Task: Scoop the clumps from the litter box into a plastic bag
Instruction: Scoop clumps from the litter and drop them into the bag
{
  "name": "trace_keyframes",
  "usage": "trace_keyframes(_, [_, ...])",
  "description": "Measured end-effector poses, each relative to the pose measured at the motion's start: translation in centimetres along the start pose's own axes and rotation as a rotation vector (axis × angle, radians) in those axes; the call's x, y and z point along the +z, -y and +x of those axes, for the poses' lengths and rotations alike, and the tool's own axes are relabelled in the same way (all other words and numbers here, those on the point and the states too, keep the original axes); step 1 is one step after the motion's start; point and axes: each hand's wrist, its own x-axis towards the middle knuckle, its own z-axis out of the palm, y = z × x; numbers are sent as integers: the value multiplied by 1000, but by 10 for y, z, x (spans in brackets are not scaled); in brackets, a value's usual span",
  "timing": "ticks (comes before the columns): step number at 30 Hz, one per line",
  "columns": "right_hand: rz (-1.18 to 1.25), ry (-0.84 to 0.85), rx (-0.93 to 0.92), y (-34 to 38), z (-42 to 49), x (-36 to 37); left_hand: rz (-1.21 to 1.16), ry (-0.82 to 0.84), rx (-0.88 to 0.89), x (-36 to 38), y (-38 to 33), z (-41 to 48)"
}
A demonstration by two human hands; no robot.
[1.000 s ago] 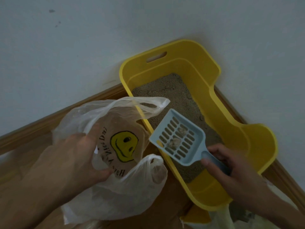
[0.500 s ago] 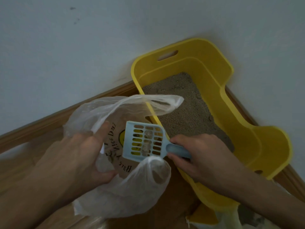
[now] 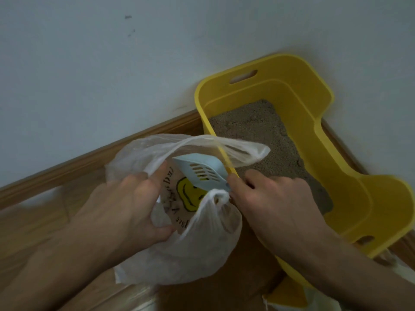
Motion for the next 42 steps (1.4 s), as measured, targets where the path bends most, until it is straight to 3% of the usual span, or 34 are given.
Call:
trace_keyframes(12, [20, -97, -82, -34, -36, -12, 10, -14, 35, 1, -4, 5])
trace_keyframes(20, [125, -105, 17, -62, -85, -22, -50, -48, 45, 9, 0, 15])
trace_keyframes(23, [208, -93, 124, -72, -102, -27, -68, -66, 51, 13, 1, 20])
trace_keyframes(28, [518, -3, 472, -98, -120, -46, -119, -83, 79, 17, 2, 28])
trace_keyframes(34, [398, 247, 739, -125, -98, -19, -101, -95, 87, 19, 3, 31])
trace_keyframes(42, [203, 372, 782, -155, -67, 48, -52, -84, 69, 16, 3, 32])
